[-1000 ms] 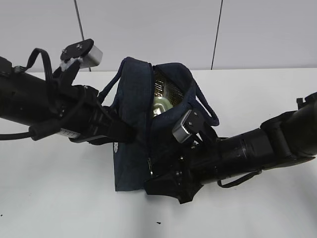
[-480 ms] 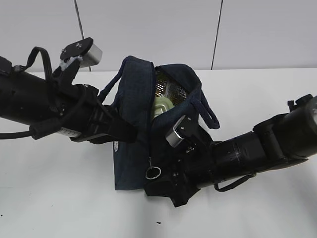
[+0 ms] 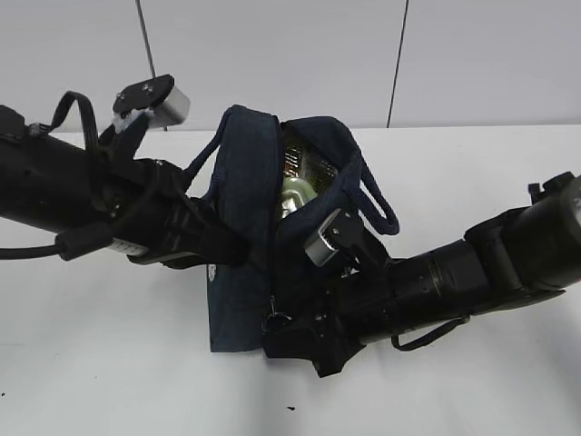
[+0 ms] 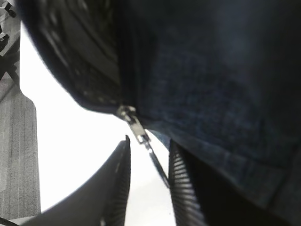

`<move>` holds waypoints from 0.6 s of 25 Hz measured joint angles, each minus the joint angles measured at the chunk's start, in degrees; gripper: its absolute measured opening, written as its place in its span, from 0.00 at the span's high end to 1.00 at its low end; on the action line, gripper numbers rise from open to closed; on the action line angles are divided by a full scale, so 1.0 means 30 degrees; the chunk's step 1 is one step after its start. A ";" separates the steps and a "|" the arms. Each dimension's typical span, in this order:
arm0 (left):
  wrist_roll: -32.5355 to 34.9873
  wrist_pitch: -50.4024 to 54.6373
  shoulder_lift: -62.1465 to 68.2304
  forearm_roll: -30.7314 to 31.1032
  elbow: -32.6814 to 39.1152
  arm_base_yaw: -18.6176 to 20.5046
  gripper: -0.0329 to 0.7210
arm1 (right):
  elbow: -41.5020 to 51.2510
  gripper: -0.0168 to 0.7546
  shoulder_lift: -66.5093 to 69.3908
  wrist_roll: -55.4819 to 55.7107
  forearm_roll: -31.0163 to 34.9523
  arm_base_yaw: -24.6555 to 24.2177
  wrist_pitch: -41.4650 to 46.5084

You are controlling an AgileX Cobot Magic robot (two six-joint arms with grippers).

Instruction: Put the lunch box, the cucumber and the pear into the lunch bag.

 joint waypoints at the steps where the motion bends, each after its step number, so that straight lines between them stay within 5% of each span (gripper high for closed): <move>1: 0.0000 0.0000 0.0115 0.0033 0.0000 0.0000 0.97 | 0.0000 0.68 -0.0079 0.0027 0.0000 0.0000 0.0000; 15: 0.0000 -0.0137 0.0301 0.0016 0.0000 0.0000 0.97 | 0.0000 0.75 -0.0361 0.0267 -0.0631 0.0000 -0.0936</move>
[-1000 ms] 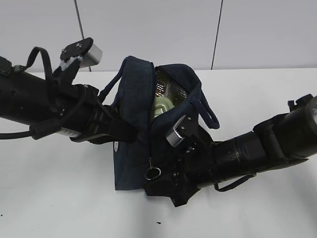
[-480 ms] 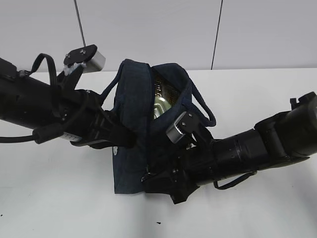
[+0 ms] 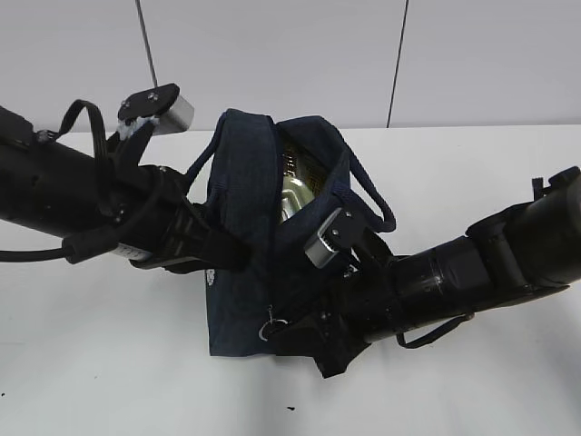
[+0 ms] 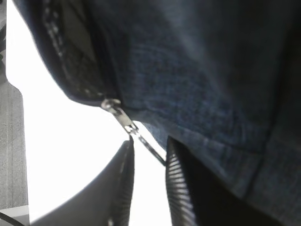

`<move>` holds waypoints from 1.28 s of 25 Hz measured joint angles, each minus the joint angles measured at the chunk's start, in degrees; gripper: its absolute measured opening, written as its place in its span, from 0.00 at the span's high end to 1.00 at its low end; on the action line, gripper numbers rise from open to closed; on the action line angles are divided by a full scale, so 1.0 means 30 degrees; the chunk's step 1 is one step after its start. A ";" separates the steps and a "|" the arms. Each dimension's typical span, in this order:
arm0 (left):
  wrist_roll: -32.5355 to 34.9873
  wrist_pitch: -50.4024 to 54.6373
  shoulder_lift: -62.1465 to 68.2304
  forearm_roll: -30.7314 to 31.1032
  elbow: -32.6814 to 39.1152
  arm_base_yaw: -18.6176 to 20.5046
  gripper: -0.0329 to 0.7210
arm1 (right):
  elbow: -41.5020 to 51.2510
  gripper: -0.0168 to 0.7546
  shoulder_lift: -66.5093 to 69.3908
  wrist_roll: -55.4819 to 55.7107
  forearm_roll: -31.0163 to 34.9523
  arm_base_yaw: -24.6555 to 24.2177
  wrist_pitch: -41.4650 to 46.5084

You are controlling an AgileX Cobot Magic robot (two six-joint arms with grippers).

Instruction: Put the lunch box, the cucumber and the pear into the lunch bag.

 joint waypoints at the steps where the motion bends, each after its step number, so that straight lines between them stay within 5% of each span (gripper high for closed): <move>1: 0.0000 0.0000 0.0000 0.0000 0.0000 0.0000 0.97 | 0.0000 0.77 0.0000 0.0032 0.0000 0.0000 0.0000; 32: 0.0006 -0.0085 0.0020 -0.0701 0.0000 0.0000 0.97 | 0.0000 0.75 0.0000 0.0084 0.0474 0.0000 0.0783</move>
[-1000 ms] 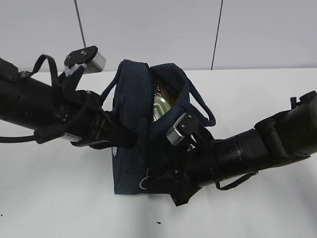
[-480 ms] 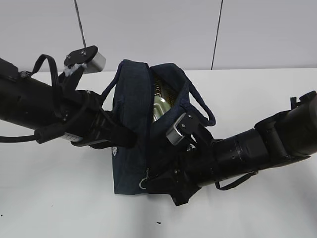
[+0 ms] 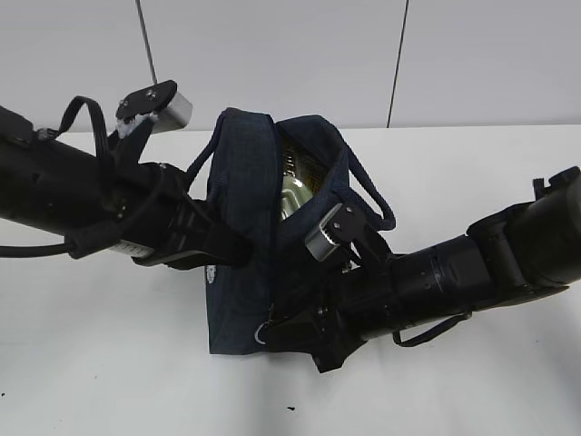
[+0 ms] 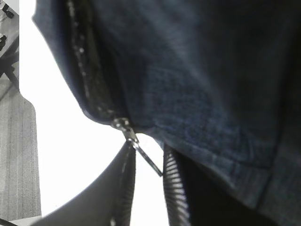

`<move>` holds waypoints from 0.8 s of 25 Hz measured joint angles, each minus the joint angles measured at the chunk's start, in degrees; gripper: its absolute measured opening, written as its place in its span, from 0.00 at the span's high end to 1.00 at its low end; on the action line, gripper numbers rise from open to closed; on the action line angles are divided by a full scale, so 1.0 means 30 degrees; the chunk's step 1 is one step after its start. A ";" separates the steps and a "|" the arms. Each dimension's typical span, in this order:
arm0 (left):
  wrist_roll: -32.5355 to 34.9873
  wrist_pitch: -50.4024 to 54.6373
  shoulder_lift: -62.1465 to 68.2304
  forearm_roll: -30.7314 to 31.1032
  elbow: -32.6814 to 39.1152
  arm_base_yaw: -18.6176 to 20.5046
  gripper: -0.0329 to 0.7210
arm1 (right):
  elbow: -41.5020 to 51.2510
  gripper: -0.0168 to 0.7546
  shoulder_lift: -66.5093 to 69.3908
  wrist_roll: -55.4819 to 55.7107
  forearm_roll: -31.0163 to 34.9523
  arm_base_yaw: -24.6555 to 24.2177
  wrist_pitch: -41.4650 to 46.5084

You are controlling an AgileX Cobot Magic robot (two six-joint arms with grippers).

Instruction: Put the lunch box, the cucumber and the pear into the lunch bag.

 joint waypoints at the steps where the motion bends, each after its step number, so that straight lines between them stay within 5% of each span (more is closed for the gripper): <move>1: 0.0000 0.0000 0.0000 -0.0075 0.0000 0.0000 0.97 | 0.0000 0.75 0.0000 0.0000 0.0035 0.0000 0.0000; 8: 0.0000 0.0053 0.0000 -0.0532 0.0000 0.0000 0.97 | 0.0000 0.75 0.0000 -0.0036 0.0035 0.0000 0.0089; 13: 0.0000 0.0074 0.0000 -0.0619 0.0000 0.0000 0.97 | 0.0000 0.97 0.0000 -0.0036 0.0035 0.0000 0.0089; 20: 0.0000 0.0074 0.0000 -0.0633 0.0000 0.0000 0.97 | 0.0000 0.97 0.0000 0.0283 -0.0167 0.0000 0.0132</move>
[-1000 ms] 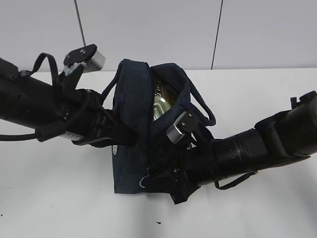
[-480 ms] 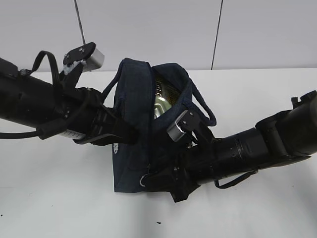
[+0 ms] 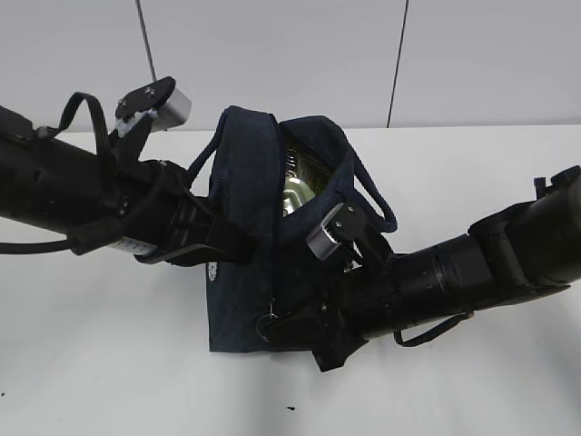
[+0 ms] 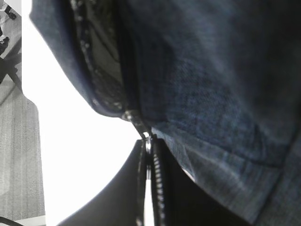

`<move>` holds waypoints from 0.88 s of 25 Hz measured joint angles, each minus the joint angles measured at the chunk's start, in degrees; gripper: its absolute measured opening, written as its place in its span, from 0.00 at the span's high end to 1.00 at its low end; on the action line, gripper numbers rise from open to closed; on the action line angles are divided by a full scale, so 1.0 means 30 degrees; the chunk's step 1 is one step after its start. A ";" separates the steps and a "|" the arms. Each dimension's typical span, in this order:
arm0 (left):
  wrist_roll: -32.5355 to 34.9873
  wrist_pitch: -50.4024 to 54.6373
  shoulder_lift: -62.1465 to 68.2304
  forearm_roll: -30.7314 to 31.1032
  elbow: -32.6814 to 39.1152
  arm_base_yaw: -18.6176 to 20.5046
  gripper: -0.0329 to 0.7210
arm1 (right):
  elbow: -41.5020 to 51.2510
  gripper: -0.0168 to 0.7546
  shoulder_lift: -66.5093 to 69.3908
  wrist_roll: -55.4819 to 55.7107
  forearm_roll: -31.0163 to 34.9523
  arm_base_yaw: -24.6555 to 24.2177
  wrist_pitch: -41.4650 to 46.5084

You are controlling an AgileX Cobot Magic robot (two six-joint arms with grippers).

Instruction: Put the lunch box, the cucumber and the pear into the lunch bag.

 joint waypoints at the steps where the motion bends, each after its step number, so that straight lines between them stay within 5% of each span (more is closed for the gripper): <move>1: 0.0000 -0.0018 0.0000 0.0000 0.0000 0.0000 0.97 | 0.0000 0.97 0.0000 0.0103 -0.0048 0.0000 0.0000; 7: 0.0000 -0.0053 0.0000 0.0312 0.0000 0.0070 0.93 | 0.0000 0.97 -0.0035 0.1498 -0.0348 0.0000 0.0043; 16: 0.0017 -0.0055 0.0000 0.2083 0.0000 0.0513 0.56 | 0.0000 0.97 -0.1374 0.3065 -0.2206 0.0000 0.0043; 22: 0.0017 -0.0138 0.0000 0.2229 0.0000 0.0513 0.46 | 0.0000 0.97 -0.2696 0.4584 -0.3458 0.0000 0.0043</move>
